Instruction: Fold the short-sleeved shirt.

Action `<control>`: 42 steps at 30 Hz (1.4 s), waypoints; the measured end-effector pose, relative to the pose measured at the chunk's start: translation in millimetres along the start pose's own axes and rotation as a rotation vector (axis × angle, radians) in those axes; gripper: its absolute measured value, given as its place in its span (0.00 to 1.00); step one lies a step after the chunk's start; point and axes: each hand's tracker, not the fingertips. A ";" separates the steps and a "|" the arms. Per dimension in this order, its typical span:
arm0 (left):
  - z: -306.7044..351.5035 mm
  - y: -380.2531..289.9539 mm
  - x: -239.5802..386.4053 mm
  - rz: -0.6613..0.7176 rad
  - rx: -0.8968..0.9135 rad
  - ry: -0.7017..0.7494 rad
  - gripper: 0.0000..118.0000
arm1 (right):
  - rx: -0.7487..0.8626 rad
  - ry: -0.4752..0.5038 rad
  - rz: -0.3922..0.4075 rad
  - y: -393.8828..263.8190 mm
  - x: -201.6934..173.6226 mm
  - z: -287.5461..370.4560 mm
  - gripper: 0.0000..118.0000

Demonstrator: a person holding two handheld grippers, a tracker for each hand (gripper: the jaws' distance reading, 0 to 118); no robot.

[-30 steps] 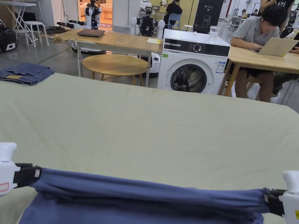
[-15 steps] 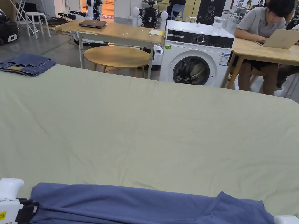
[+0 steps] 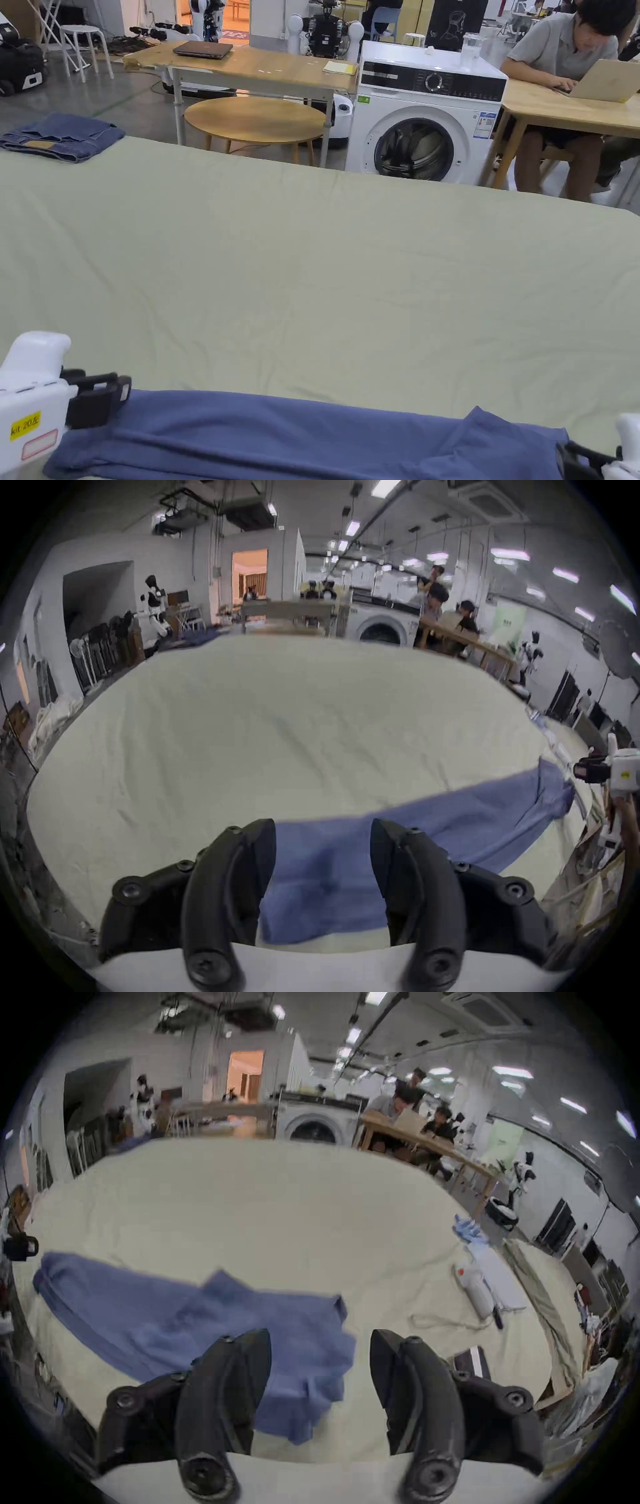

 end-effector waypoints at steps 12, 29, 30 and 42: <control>1.9 37.8 78.1 -0.043 0.378 0.019 0.47 | 0.486 0.027 -0.119 43.2 -92.1 20.7 0.52; 26.1 51.9 51.6 0.002 0.334 0.072 0.00 | 0.608 0.085 -0.129 73.3 -152.8 27.6 0.00; 26.7 49.6 38.5 0.024 0.296 0.055 0.00 | 0.597 0.085 -0.118 72.5 -153.3 25.2 0.00; -14.1 2.3 -117.6 0.426 -0.207 -0.328 0.35 | 0.505 0.112 -0.058 62.3 -154.7 5.1 0.00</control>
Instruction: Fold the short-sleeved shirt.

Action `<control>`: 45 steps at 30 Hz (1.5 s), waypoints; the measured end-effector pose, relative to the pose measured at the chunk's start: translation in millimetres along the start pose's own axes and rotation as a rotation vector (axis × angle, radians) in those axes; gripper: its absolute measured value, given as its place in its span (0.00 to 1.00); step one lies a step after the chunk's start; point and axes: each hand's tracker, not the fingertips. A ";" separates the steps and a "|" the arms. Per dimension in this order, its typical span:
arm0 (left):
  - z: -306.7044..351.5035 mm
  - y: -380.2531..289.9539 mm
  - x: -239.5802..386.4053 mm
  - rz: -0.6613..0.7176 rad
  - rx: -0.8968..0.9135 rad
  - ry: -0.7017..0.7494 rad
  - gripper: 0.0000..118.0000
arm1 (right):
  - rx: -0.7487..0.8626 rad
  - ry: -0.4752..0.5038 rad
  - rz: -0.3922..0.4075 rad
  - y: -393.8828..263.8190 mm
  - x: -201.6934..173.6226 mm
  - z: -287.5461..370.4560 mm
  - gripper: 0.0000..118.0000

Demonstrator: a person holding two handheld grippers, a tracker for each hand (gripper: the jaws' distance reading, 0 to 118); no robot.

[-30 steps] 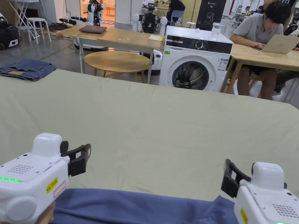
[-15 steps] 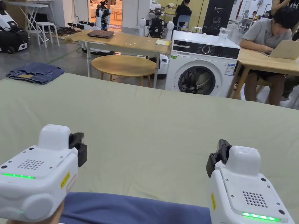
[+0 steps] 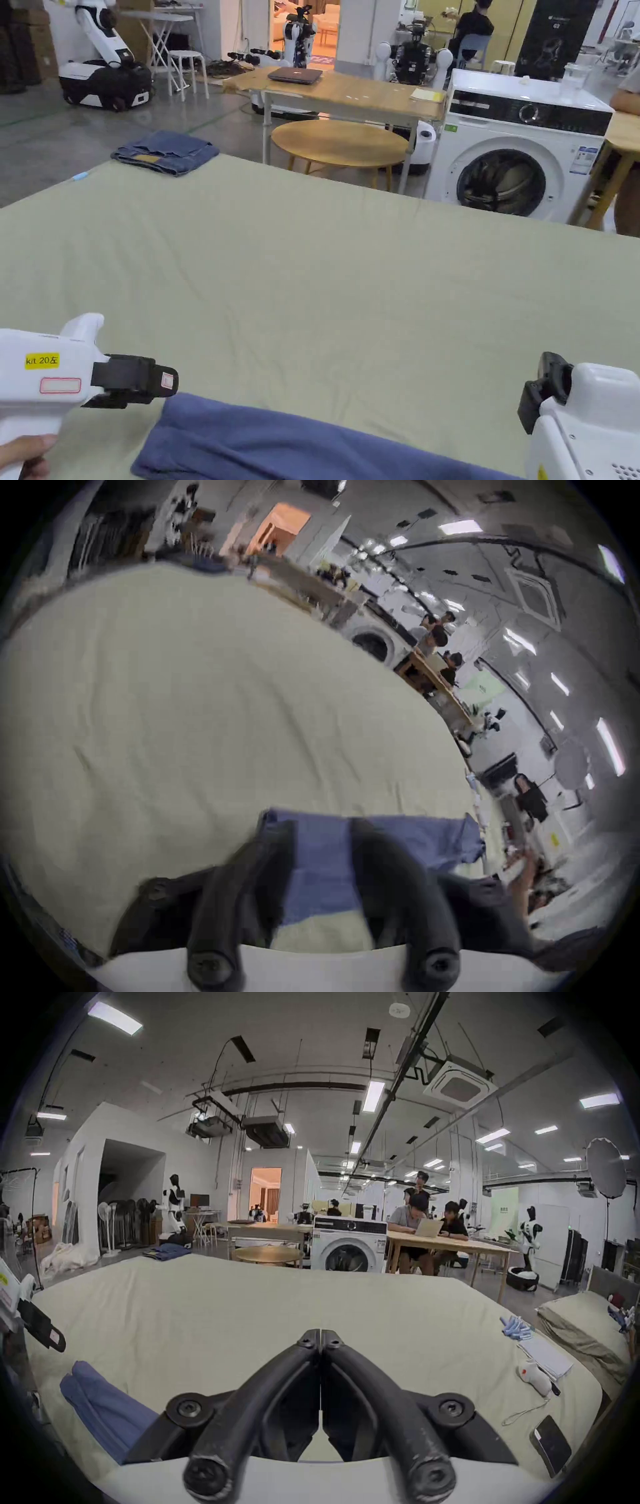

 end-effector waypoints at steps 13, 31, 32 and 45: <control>-64.6 -21.9 -58.4 0.356 -0.203 -0.384 0.61 | -0.080 0.007 0.009 -17.2 4.6 -10.3 0.00; -56.3 -17.7 -20.6 0.214 -0.171 -0.235 0.02 | -0.127 0.027 0.000 -26.2 9.9 -11.9 0.00; -51.2 -14.9 -17.3 0.211 -0.163 -0.231 0.02 | -0.127 0.026 0.002 -25.8 10.7 -12.0 0.00; 48.6 29.9 -9.4 0.092 -0.042 0.025 0.02 | -0.111 0.044 0.004 -17.3 14.7 -12.3 0.00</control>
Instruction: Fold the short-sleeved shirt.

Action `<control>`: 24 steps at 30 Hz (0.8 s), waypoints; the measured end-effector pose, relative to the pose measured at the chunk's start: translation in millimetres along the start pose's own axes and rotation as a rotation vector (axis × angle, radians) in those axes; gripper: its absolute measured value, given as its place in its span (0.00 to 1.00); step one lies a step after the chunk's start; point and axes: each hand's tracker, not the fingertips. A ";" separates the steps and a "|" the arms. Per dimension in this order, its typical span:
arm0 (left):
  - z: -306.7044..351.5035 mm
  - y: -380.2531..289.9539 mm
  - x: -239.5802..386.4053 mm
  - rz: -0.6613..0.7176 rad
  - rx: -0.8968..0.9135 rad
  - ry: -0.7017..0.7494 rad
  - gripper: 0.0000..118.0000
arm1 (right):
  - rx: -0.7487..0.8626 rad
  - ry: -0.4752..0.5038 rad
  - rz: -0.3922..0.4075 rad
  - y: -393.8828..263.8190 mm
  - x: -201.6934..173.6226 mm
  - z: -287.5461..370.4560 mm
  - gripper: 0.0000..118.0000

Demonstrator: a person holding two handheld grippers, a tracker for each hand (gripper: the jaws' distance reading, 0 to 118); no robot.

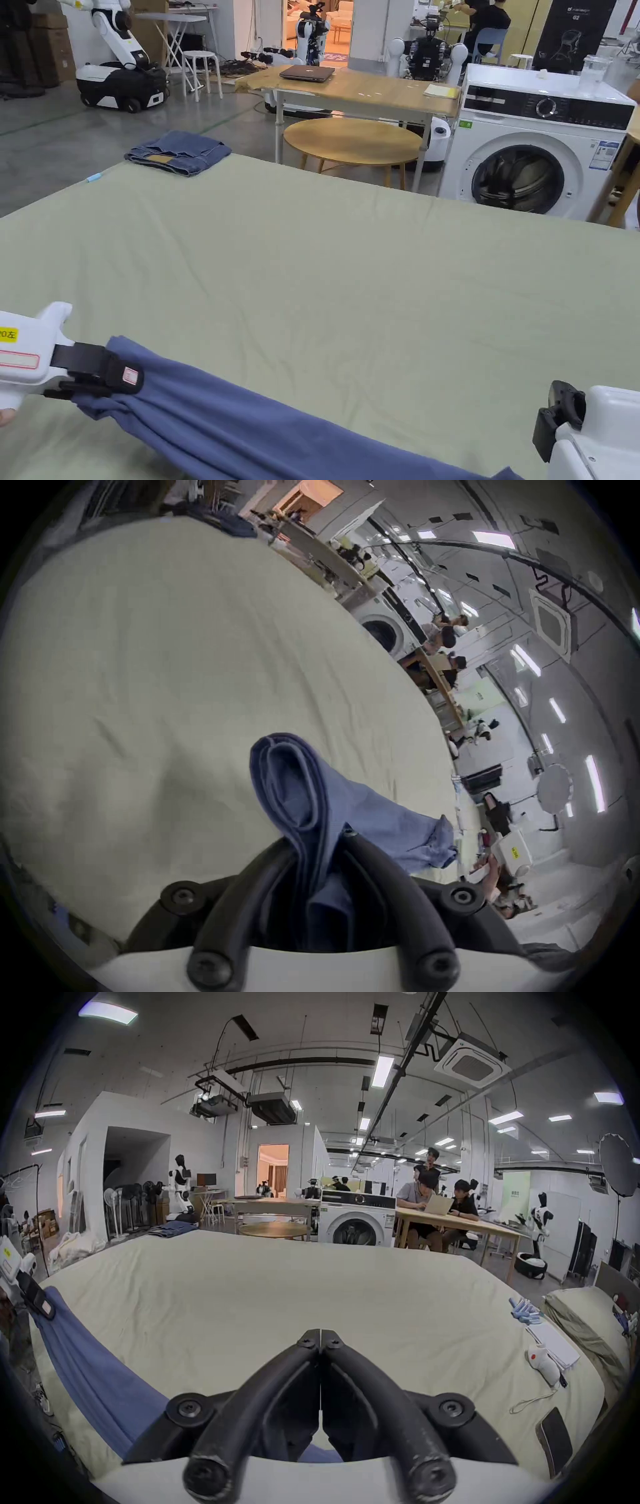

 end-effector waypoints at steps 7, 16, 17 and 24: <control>17.0 -11.7 43.2 -0.078 0.007 0.062 0.02 | -0.005 0.024 -0.005 -0.5 -1.3 -1.0 0.00; -17.4 -25.5 125.8 -0.174 -0.078 -0.171 0.02 | -0.020 0.030 -0.011 -4.5 3.1 3.4 0.00; -25.1 -27.1 134.9 -0.184 -0.092 -0.187 0.02 | -0.021 0.029 -0.011 -5.0 3.9 4.1 0.00; -117.2 -53.1 184.4 -0.222 -0.262 -0.168 0.02 | -0.046 0.020 -0.017 -10.1 11.2 5.8 0.00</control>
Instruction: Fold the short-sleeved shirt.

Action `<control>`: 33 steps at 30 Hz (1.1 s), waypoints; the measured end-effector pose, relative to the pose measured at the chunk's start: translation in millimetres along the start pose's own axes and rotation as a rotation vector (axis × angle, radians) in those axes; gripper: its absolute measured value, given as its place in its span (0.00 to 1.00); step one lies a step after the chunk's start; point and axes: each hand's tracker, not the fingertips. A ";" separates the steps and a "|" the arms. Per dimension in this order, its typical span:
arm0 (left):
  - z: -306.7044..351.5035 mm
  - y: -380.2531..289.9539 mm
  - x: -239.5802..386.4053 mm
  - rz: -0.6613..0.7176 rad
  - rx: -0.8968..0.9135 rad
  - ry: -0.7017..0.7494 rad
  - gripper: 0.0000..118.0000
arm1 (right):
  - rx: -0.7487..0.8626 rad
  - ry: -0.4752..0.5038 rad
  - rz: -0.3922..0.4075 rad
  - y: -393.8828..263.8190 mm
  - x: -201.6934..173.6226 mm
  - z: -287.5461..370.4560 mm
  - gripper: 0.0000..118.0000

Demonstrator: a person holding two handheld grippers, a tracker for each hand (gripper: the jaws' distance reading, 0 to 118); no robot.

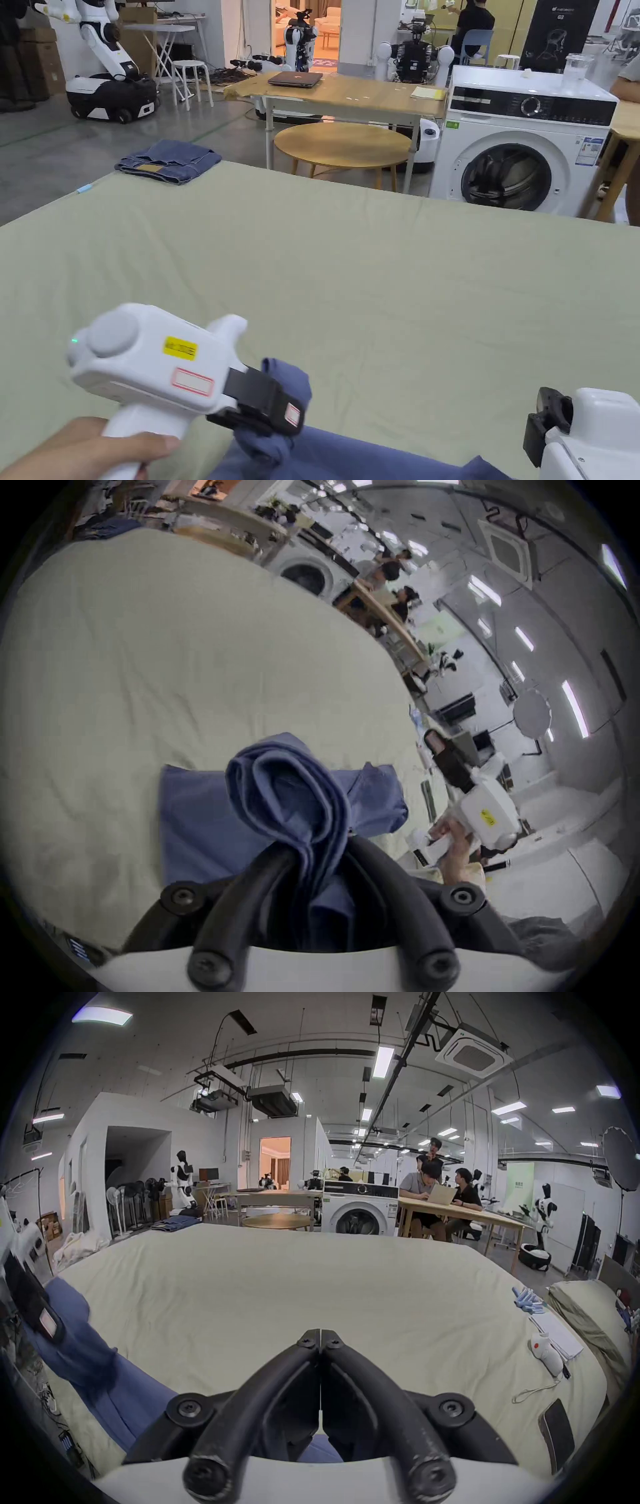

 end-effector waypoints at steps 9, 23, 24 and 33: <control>-95.3 -7.7 -5.0 0.034 -0.136 0.165 0.02 | -0.035 -0.026 0.003 -7.5 8.3 2.8 0.00; -70.9 -10.5 12.4 0.016 -0.069 0.109 0.41 | -0.056 -0.025 0.001 -10.8 11.0 8.5 0.00; -63.5 -9.3 12.4 0.028 -0.051 0.076 0.41 | -0.055 -0.025 -0.002 -10.7 11.9 9.0 0.00; -47.5 -8.8 7.6 -0.011 0.009 0.050 0.05 | -0.061 -0.030 -0.018 -12.3 17.7 8.7 0.00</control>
